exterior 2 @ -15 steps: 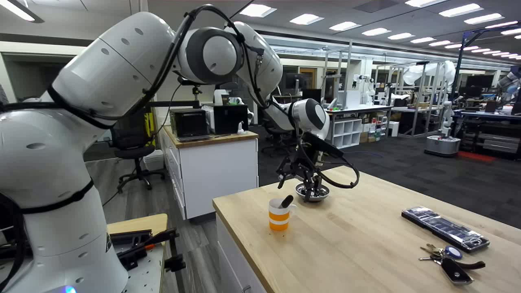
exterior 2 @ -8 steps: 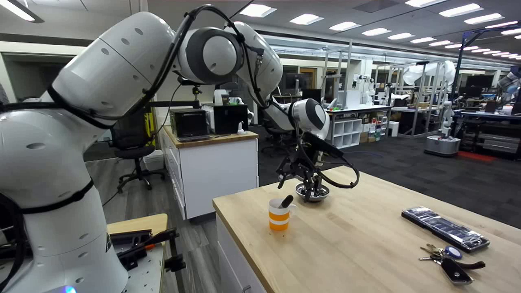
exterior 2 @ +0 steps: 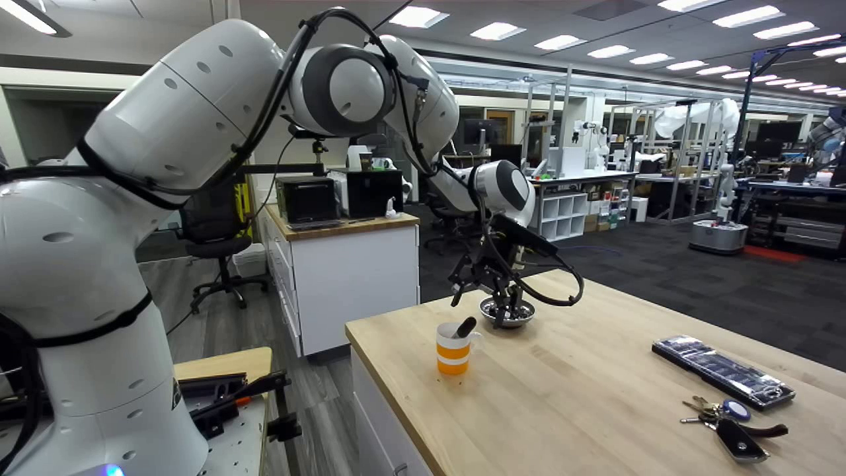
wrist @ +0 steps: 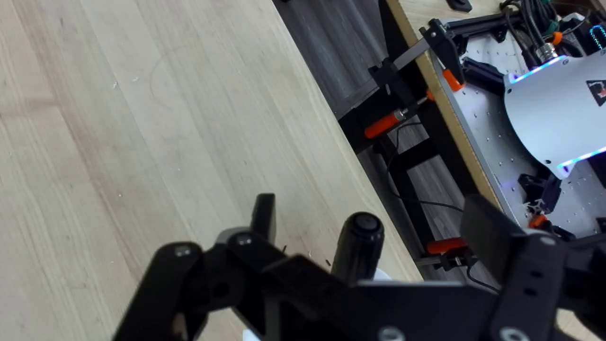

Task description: Remove the marker from the cup

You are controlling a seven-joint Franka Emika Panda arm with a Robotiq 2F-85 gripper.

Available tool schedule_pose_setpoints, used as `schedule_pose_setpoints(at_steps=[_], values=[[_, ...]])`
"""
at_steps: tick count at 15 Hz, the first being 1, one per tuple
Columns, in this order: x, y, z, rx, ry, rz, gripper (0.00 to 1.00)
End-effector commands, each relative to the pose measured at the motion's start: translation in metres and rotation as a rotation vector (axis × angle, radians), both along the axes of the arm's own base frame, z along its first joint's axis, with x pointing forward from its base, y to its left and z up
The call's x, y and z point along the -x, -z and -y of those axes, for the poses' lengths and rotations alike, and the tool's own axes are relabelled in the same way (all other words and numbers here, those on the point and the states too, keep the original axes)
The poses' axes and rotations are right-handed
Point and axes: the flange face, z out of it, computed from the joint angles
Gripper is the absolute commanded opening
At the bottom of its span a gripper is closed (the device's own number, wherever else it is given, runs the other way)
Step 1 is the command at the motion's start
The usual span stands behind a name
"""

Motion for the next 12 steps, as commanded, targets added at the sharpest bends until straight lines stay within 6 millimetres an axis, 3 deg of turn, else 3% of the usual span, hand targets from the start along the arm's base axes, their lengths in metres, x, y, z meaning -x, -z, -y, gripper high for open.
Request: schedule_pose_setpoints(at_steps=[1, 7, 12], values=[[0.0, 0.0, -0.001, 0.0, 0.0, -0.001, 1.0], [0.0, 0.0, -0.001, 0.0, 0.0, -0.001, 1.0], [-0.005, -0.017, 0.009, 0.005, 0.013, 0.041, 1.0]])
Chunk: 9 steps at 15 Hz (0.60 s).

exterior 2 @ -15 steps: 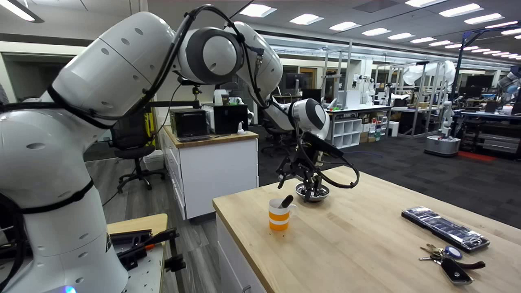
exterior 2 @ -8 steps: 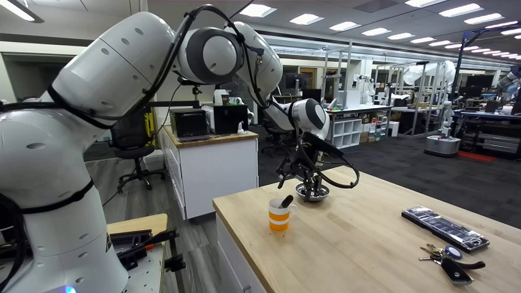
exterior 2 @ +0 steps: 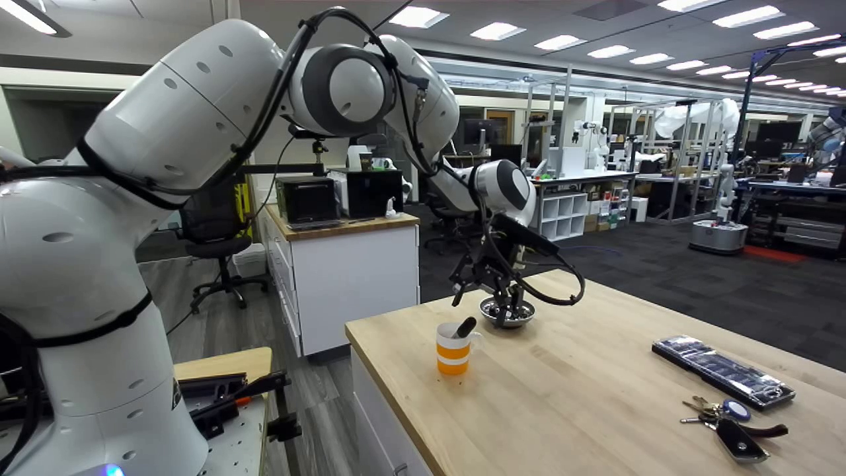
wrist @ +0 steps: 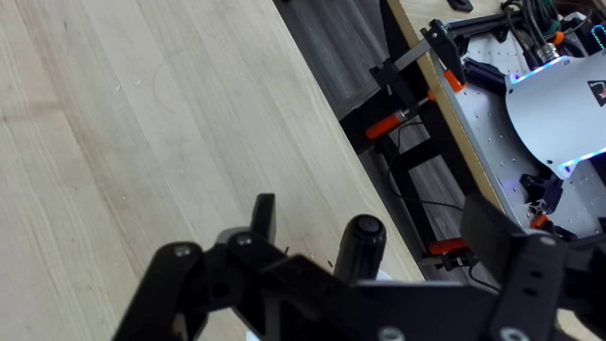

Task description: Remove the marker from the cup

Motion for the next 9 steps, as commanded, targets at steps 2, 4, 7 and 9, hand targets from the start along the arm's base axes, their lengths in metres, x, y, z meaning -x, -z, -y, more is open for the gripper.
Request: schedule_pose_setpoints(at_steps=[2, 4, 7, 9], values=[[-0.006, -0.023, 0.013, 0.005, 0.03, 0.055, 1.0], [-0.008, -0.031, 0.018, 0.005, 0.049, 0.082, 1.0], [-0.013, -0.046, 0.03, 0.014, 0.12, 0.147, 1.0], [-0.016, -0.059, 0.04, 0.015, 0.192, 0.205, 1.0]])
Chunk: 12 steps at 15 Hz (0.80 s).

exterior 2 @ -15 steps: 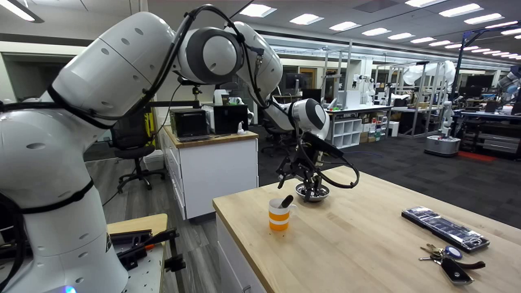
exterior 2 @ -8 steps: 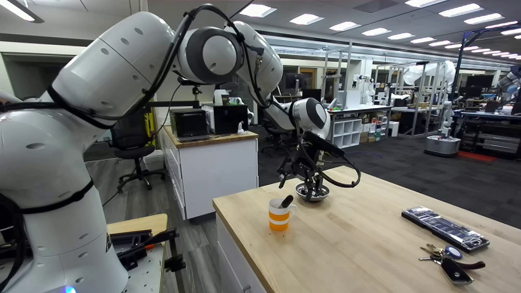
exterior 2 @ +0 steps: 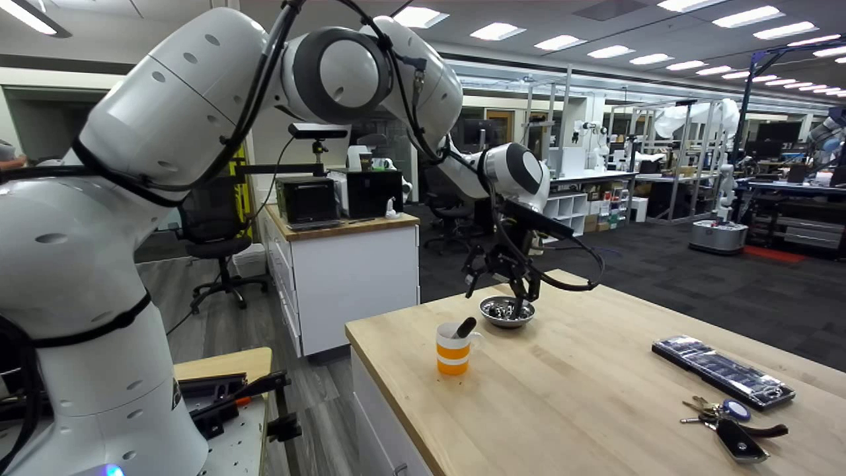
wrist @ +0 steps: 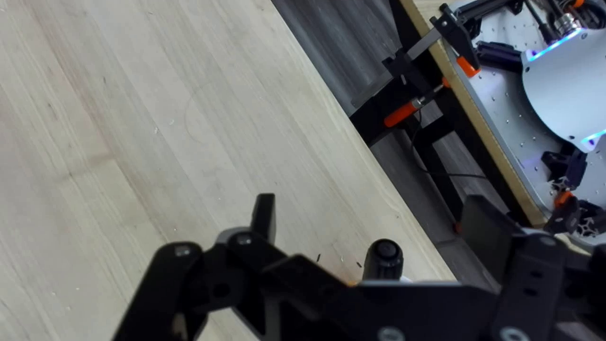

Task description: Remove the marker from the cup

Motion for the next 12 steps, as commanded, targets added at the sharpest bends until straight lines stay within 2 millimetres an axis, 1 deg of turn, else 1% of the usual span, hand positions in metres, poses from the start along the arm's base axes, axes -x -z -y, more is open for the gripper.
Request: schedule_pose_setpoints(at_steps=[1, 5, 7, 9, 12], values=[[-0.002, -0.033, 0.02, -0.001, 0.143, 0.127, 1.0], [-0.003, -0.054, 0.038, 0.024, 0.3, 0.232, 1.0], [0.001, -0.06, 0.043, 0.048, 0.383, 0.278, 1.0], [0.007, -0.063, 0.044, 0.075, 0.468, 0.323, 1.0], [0.022, -0.064, 0.045, 0.117, 0.596, 0.383, 1.0]])
